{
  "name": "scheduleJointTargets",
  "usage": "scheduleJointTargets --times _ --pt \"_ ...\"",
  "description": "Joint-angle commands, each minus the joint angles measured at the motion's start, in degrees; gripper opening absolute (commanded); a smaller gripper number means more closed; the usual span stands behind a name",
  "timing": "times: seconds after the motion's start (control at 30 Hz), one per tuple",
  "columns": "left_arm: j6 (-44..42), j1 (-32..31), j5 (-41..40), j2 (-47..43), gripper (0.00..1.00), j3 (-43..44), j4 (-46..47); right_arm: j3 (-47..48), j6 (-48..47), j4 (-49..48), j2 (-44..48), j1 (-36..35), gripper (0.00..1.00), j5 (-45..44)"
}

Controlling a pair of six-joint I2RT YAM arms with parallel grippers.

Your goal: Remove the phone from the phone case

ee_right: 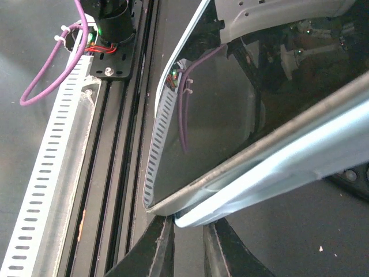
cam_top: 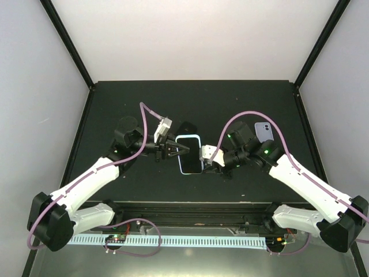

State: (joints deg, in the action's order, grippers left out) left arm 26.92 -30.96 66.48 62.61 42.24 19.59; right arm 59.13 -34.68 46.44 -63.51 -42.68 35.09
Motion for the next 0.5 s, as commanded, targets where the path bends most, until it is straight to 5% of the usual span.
scheduleJointTargets --times 0.0,0.47 --pt "1.35 -5.72 16.04 -0.52 0.02 2.09 -2.55 4.23 0.52 -11.92 -1.23 2.36 0.14 -6.46" --pt "-0.37 -6.78 15.96 -0.02 0.02 2.58 -5.34 9.32 19.17 -19.68 -5.61 8.74 0.30 -1.50"
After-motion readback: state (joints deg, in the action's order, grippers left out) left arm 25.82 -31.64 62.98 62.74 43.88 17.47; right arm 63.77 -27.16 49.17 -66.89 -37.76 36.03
